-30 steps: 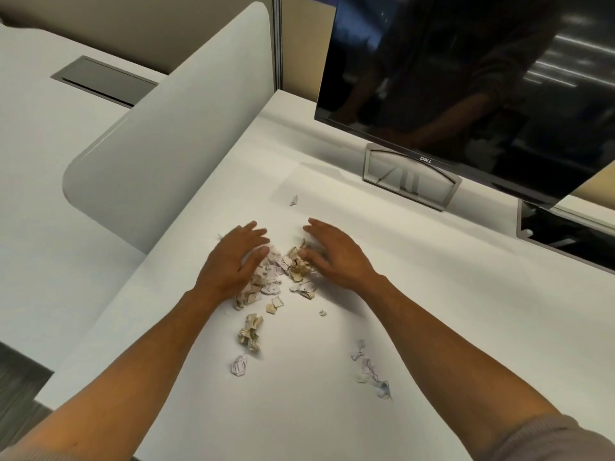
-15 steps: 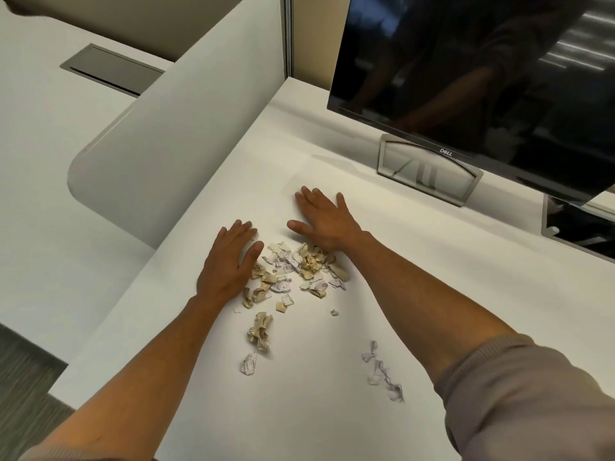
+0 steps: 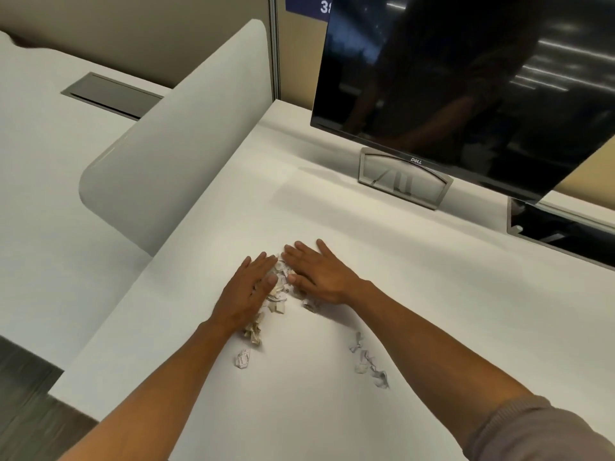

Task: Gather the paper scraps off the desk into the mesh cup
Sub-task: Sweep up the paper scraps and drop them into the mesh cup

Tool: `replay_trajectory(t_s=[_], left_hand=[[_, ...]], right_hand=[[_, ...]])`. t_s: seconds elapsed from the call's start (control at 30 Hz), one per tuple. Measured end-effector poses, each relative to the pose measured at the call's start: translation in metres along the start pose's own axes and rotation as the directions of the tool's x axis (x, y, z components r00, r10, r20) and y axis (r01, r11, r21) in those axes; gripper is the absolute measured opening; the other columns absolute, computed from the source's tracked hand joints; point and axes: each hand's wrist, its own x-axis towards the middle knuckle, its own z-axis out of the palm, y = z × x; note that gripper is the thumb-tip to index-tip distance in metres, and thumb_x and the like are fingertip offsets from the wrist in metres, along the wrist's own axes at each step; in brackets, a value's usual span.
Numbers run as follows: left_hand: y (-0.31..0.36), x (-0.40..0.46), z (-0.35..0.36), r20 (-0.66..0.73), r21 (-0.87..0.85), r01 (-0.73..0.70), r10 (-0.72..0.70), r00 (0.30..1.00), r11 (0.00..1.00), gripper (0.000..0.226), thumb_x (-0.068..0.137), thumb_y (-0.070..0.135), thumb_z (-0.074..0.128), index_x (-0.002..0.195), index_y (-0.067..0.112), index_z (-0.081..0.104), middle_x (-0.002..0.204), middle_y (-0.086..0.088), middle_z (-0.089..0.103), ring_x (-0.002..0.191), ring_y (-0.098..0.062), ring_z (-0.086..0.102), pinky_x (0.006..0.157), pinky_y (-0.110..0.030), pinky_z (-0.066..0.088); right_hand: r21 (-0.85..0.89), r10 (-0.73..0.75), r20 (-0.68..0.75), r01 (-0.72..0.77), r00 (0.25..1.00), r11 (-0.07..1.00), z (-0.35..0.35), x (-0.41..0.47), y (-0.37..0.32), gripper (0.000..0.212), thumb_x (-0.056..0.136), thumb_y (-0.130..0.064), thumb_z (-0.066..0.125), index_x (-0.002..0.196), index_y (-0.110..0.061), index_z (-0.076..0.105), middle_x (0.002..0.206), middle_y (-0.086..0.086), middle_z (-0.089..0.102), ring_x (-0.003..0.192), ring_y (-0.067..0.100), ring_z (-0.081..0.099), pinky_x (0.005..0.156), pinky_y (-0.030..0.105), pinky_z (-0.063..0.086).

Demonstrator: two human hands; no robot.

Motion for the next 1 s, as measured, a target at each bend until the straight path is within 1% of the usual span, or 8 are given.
replay_trajectory(t_s=[0.1, 0.33, 0.43, 0.5, 0.63, 0.73, 0.87, 1.0], left_hand=[[0.009, -0.013, 0.018, 0.017, -0.019, 0.008, -0.007, 1.0, 1.0, 0.061, 0.092, 0.06, 0.033, 0.143, 0.028, 0.043, 0.15, 0.014, 0.036, 0.141, 0.01, 0.016, 0.117, -0.017, 0.008], [0.033, -0.039, 0.046, 0.02, -0.06, -0.069, 0.07, 0.997, 0.996, 0.058, 0.094, 0.059, 0.029, 0.138, 0.026, 0.049, 0.141, 0.021, 0.043, 0.138, 0.011, 0.023, 0.119, -0.022, 0.011], [0.037, -0.047, 0.048, 0.014, -0.107, -0.006, 0.008, 1.0, 0.994, 0.051, 0.096, 0.056, 0.031, 0.137, 0.031, 0.05, 0.14, 0.023, 0.039, 0.138, 0.009, 0.025, 0.117, -0.023, 0.015], [0.04, -0.052, 0.044, -0.053, -0.118, 0.035, -0.041, 0.998, 0.992, 0.051, 0.095, 0.058, 0.031, 0.134, 0.033, 0.052, 0.141, 0.022, 0.038, 0.137, 0.008, 0.025, 0.115, -0.023, 0.018], [0.038, -0.07, 0.034, -0.198, -0.1, 0.041, -0.061, 0.978, 0.994, 0.063, 0.092, 0.065, 0.028, 0.131, 0.025, 0.057, 0.141, 0.019, 0.043, 0.14, 0.003, 0.027, 0.115, -0.024, 0.018], [0.032, -0.093, 0.038, -0.24, -0.031, 0.077, -0.082, 0.967, 0.997, 0.064, 0.094, 0.062, 0.029, 0.136, 0.02, 0.053, 0.145, 0.018, 0.038, 0.143, 0.001, 0.02, 0.115, -0.023, 0.016], [0.033, -0.113, 0.056, -0.196, 0.067, 0.113, -0.098, 0.976, 0.991, 0.069, 0.095, 0.058, 0.023, 0.146, 0.013, 0.037, 0.155, 0.006, 0.027, 0.146, -0.004, 0.009, 0.119, -0.027, 0.007], [0.044, -0.113, 0.074, -0.152, 0.178, 0.077, -0.05, 0.987, 0.981, 0.07, 0.096, 0.056, 0.02, 0.15, 0.011, 0.026, 0.158, 0.002, 0.019, 0.148, -0.01, 0.003, 0.12, -0.029, 0.0]], right_hand=[[0.017, -0.012, -0.015, 0.012, 1.0, 1.0, 0.009, -0.02, -0.005, 0.059, 0.103, -0.048, 0.021, 0.154, -0.019, 0.018, 0.162, -0.002, 0.011, 0.15, 0.012, 0.0, 0.121, 0.04, -0.006], [0.023, 0.026, -0.051, -0.024, 0.998, 0.999, 0.029, -0.067, -0.011, 0.06, 0.102, -0.049, 0.026, 0.153, -0.019, 0.02, 0.162, 0.0, 0.016, 0.149, 0.011, 0.005, 0.122, 0.038, 0.0], [0.064, 0.047, -0.084, -0.042, 0.995, 0.997, 0.032, -0.087, -0.013, 0.062, 0.101, -0.051, 0.027, 0.154, -0.02, 0.02, 0.162, 0.0, 0.015, 0.149, 0.012, 0.006, 0.121, 0.036, 0.003], [0.168, 0.112, -0.164, -0.084, 0.98, 0.982, 0.034, -0.102, -0.015, 0.065, 0.099, -0.055, 0.028, 0.153, -0.021, 0.019, 0.162, -0.001, 0.015, 0.149, 0.01, 0.006, 0.122, 0.036, 0.005], [0.322, 0.358, -0.331, -0.252, 0.873, 0.913, 0.053, -0.138, -0.017, 0.074, 0.094, -0.065, 0.024, 0.153, -0.021, 0.022, 0.161, -0.003, 0.016, 0.147, 0.005, 0.006, 0.122, 0.037, 0.01], [0.411, 0.526, -0.356, -0.376, 0.773, 0.83, 0.076, -0.163, -0.023, 0.078, 0.093, -0.066, 0.025, 0.154, -0.019, 0.015, 0.161, -0.007, 0.011, 0.146, 0.001, 0.002, 0.122, 0.031, 0.004], [0.321, 0.531, -0.331, -0.436, 0.78, 0.841, 0.1, -0.172, -0.041, 0.087, 0.089, -0.072, 0.014, 0.154, -0.016, 0.004, 0.162, -0.001, 0.004, 0.149, 0.01, 0.0, 0.121, 0.032, -0.005], [0.205, 0.505, -0.324, -0.462, 0.8, 0.863, 0.107, -0.162, -0.058, 0.084, 0.091, -0.071, 0.011, 0.153, -0.016, -0.006, 0.163, 0.0, 0.001, 0.147, 0.006, -0.011, 0.12, 0.037, -0.01]])
